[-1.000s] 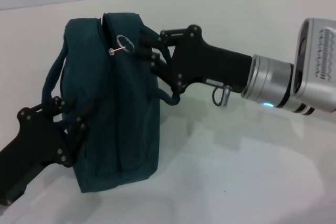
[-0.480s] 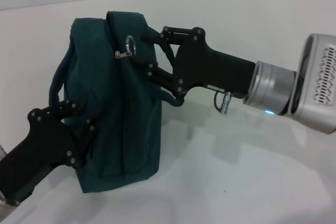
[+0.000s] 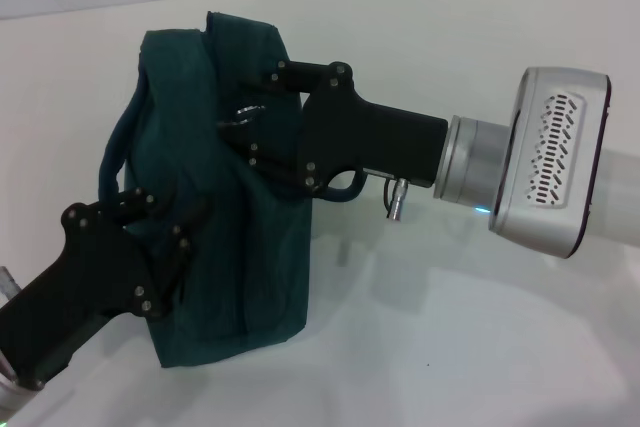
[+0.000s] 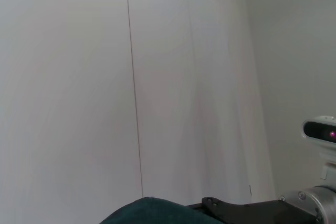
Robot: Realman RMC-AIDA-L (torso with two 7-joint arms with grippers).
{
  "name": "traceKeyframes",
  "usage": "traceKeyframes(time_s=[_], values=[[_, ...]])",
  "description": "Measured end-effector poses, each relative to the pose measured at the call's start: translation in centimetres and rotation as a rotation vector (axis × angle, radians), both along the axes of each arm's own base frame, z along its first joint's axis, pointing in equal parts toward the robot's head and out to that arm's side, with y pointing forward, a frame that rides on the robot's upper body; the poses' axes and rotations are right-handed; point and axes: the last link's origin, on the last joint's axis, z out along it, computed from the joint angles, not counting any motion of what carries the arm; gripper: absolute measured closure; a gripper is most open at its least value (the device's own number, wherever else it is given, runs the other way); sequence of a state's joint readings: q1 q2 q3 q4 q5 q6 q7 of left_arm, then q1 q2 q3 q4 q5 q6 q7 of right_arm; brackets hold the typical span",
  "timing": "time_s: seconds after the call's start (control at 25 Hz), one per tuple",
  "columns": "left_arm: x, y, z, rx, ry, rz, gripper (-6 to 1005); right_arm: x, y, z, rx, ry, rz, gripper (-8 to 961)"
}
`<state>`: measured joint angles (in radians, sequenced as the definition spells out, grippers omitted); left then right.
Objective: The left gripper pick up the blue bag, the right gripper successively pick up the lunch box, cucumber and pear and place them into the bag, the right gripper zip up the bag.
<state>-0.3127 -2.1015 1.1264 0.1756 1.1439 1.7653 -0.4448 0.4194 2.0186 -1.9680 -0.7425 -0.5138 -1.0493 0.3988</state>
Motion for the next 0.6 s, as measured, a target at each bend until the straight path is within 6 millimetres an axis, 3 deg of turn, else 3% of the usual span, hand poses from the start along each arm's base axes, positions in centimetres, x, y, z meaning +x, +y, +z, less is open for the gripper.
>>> traceKeyframes(time_s=[0.32, 0.6], values=[[-0.06, 0.09, 0.06, 0.006, 0.001, 0.005, 830, 0.54, -0.59, 0.53, 0.011, 0.027, 0.001, 477], [0.04, 0.26, 0.05, 0.002, 0.006, -0.003, 833, 0.69, -0.46, 0.34, 0.057, -0.003, 0.010, 668]])
